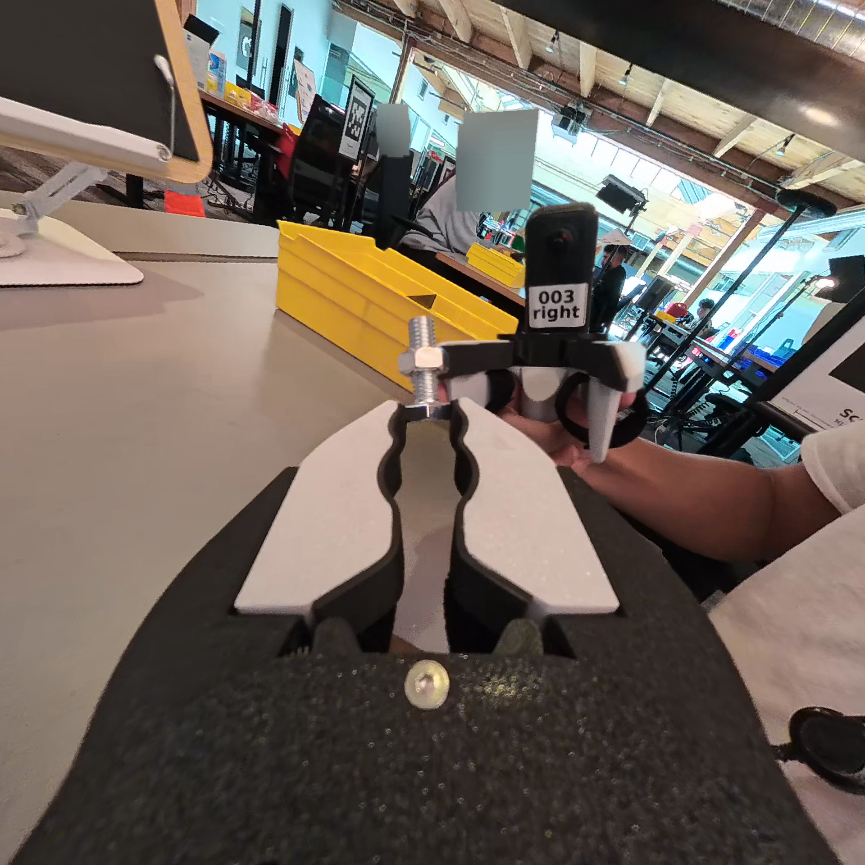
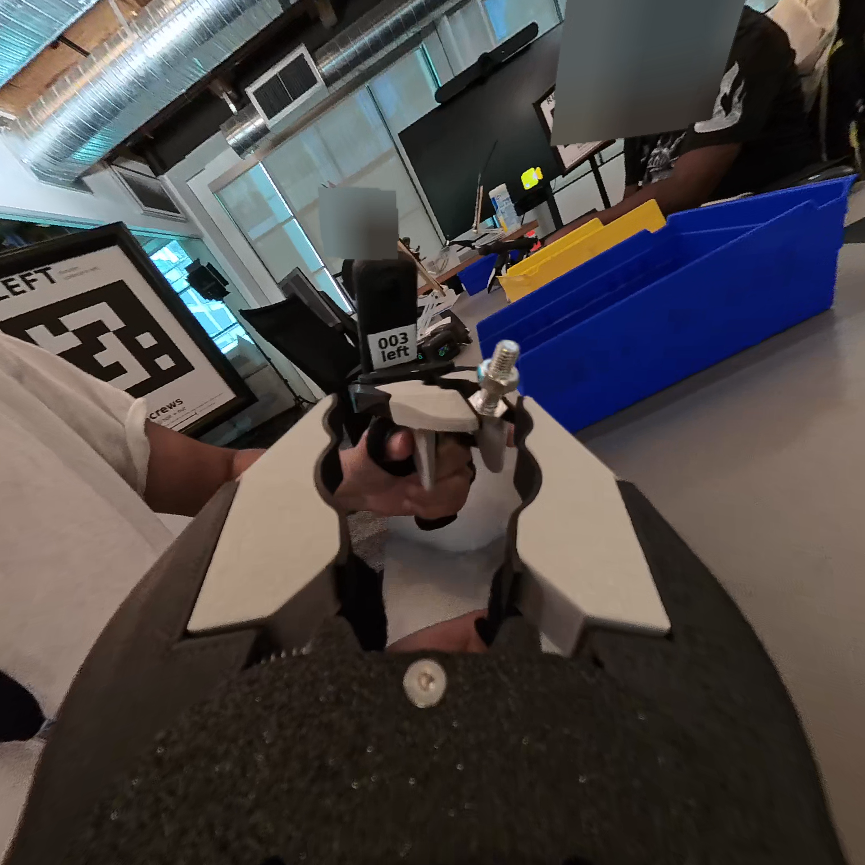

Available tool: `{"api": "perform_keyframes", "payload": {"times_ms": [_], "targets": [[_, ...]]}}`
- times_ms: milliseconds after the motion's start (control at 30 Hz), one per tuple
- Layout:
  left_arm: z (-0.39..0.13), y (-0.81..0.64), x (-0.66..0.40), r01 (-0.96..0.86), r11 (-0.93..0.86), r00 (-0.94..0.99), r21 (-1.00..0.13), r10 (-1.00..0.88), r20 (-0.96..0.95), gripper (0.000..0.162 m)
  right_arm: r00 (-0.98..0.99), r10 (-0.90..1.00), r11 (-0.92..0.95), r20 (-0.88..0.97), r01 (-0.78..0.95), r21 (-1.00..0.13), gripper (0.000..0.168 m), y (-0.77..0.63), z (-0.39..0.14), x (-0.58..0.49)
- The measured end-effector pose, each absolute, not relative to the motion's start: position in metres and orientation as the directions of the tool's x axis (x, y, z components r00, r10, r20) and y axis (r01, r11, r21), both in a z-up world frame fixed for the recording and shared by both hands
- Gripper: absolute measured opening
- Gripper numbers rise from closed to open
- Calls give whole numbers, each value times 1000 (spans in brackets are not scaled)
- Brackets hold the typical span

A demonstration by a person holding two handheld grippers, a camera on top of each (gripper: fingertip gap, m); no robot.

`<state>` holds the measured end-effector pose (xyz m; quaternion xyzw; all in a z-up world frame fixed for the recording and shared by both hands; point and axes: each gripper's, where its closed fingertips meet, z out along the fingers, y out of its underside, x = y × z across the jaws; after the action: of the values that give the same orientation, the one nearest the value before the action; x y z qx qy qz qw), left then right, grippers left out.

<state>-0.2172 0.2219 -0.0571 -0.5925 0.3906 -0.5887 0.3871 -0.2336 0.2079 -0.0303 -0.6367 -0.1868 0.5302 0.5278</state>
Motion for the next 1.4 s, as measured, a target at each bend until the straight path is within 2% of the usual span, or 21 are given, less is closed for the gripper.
{"api": "perform_keyframes", "payload": {"times_ms": [133, 200, 367, 500, 567, 933, 1000, 1133, 1400], "targets": [[-62, 206, -207, -52, -389, -54, -920, -918, 392, 18, 373, 800, -374, -469, -302, -877, 81, 215, -30, -249], [-64, 204, -205, -65, -382, -57, -922, -921, 385, 18, 334, 805, -395, -490, -315, -863, 78, 215, -28, -251], [-61, 223, -219, -24, -409, -13, -912, -912, 409, 18, 403, 781, -369, -477, -319, -873, 76, 215, -35, -221], [-62, 218, -215, -34, -416, -33, -909, -908, 417, 18, 356, 799, -388, -485, -310, -868, 73, 210, -32, -234], [-63, 208, -208, -52, -408, -71, -911, -909, 411, 18, 353, 803, -381, -480, -316, -869, 79, 213, -30, -245], [-64, 214, -209, -46, -422, -58, -905, -904, 425, 18, 344, 798, -407, -496, -301, -863, 77, 208, -32, -227], [-67, 205, -203, -73, -413, -85, -908, -904, 419, 18, 357, 803, -397, -477, -277, -875, 82, 209, -33, -239], [-69, 192, -196, -103, -378, -108, -920, -915, 388, 18, 316, 814, -409, -487, -284, -867, 79, 210, -28, -244], [-64, 209, -209, -57, -426, -77, -903, -900, 429, 18, 343, 810, -408, -474, -251, -878, 75, 203, -38, -232]]}}
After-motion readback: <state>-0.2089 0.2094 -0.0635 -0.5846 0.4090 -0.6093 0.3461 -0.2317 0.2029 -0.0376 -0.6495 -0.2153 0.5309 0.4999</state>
